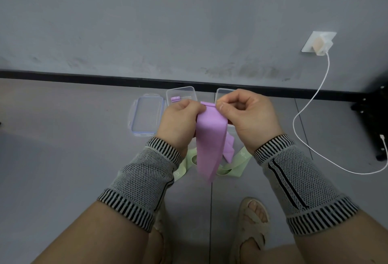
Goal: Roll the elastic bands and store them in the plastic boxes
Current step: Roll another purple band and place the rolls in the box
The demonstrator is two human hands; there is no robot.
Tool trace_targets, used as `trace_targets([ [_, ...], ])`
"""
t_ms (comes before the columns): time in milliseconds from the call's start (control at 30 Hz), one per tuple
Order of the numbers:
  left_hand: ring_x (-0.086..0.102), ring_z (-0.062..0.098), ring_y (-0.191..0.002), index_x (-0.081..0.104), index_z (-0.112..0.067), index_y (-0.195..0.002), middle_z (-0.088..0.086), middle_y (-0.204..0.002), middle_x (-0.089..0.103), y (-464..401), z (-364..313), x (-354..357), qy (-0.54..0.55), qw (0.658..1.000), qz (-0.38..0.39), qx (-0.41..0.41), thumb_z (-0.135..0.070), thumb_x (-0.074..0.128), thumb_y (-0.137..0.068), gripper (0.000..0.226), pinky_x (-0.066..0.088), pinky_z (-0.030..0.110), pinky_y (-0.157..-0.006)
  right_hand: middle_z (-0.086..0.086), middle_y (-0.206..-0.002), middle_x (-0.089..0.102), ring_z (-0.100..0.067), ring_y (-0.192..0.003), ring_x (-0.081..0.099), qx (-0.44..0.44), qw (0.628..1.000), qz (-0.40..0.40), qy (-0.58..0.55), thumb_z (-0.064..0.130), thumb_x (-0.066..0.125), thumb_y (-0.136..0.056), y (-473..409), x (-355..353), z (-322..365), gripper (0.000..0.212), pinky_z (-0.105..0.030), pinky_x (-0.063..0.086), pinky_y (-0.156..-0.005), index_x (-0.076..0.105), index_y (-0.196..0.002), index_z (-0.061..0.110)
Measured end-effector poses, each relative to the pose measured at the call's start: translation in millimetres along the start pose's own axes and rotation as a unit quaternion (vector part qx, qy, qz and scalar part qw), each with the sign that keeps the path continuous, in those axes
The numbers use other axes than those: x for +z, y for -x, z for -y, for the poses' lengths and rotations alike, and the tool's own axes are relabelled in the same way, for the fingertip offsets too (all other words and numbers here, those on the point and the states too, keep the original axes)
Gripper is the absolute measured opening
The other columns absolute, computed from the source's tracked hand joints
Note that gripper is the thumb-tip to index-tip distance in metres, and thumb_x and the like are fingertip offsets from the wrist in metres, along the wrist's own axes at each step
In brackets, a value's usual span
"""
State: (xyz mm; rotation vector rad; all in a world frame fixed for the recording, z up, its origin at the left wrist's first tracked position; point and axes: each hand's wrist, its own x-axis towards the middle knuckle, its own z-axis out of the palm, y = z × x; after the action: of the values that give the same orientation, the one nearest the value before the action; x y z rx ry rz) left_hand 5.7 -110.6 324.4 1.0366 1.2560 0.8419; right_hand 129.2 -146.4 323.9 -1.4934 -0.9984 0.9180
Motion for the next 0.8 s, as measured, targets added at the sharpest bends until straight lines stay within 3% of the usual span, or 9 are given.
trace_targets([
  [133,0.043,0.014,-0.053,0.061,-0.013,-0.064,-0.002,-0.051,0.049,1.0,-2.7,-1.9,0.028,0.999,0.012,-0.029,-0.007,0.051,-0.086,0.025,0.035,0.021,-0.050,-0.008,-0.069,0.062,-0.021,-0.069,0.056,0.034,0.997,0.033,-0.063,-0.004,0.066,-0.080,-1.0,0.0,-1.1,0.018,-0.038,0.051,-0.071,0.066,-0.072,0.011],
  [333,0.046,0.021,-0.070,0.064,-0.010,-0.069,0.012,-0.074,0.054,0.4,-3.5,-3.0,0.015,1.000,0.020,-0.019,-0.005,0.048,-0.085,0.024,0.037,0.027,-0.059,-0.007,-0.069,0.062,-0.021,-0.070,0.057,0.054,0.994,0.032,-0.094,-0.008,0.065,-0.078,-3.1,1.2,-3.3,0.020,-0.033,0.051,-0.068,0.065,-0.071,0.010],
  [433,0.044,0.017,-0.059,0.063,-0.009,-0.068,0.002,-0.058,0.053,-1.3,-1.6,-3.7,0.013,0.999,0.034,-0.006,-0.004,0.049,-0.084,0.023,0.036,0.025,-0.057,-0.005,-0.068,0.062,-0.018,-0.068,0.057,0.043,0.996,0.021,-0.078,-0.008,0.066,-0.077,-3.8,1.3,-3.5,0.021,-0.031,0.050,-0.068,0.064,-0.070,0.012],
  [500,0.049,0.016,-0.059,0.068,-0.002,-0.079,0.003,-0.061,0.059,-1.0,-0.9,-4.1,0.010,0.998,0.057,0.008,-0.012,0.058,-0.081,0.014,0.040,0.027,-0.060,-0.005,-0.067,0.061,-0.017,-0.068,0.056,0.034,0.997,0.015,-0.069,-0.008,0.066,-0.077,-3.7,0.8,-3.2,0.022,-0.030,0.051,-0.068,0.064,-0.069,0.013],
  [567,0.053,0.019,-0.066,0.068,0.004,-0.091,0.011,-0.075,0.061,-1.8,0.9,-5.5,0.001,0.998,0.067,0.020,-0.020,0.065,-0.078,0.028,0.044,0.030,-0.065,-0.005,-0.067,0.061,-0.018,-0.069,0.057,0.028,0.997,0.012,-0.069,-0.008,0.067,-0.077,-3.6,0.4,-3.1,0.022,-0.031,0.052,-0.070,0.064,-0.069,0.013],
  [667,0.054,0.015,-0.063,0.066,-0.004,-0.082,0.012,-0.077,0.062,-0.6,-1.3,-4.7,-0.007,0.998,0.054,0.031,-0.011,0.061,-0.087,0.010,0.046,0.027,-0.061,-0.003,-0.066,0.060,-0.018,-0.069,0.056,0.027,0.997,0.013,-0.070,-0.008,0.067,-0.076,-3.9,0.4,-3.8,0.024,-0.032,0.051,-0.070,0.064,-0.068,0.014],
  [800,0.050,0.020,-0.065,0.057,-0.011,-0.072,0.014,-0.072,0.056,0.3,-3.1,-4.9,0.015,0.999,0.042,0.027,-0.002,0.059,-0.086,0.017,0.042,0.029,-0.062,-0.006,-0.071,0.063,-0.018,-0.069,0.061,0.050,0.992,0.032,-0.108,-0.008,0.064,-0.079,-4.4,-1.0,-3.2,0.022,-0.030,0.051,-0.068,0.065,-0.077,0.013],
])
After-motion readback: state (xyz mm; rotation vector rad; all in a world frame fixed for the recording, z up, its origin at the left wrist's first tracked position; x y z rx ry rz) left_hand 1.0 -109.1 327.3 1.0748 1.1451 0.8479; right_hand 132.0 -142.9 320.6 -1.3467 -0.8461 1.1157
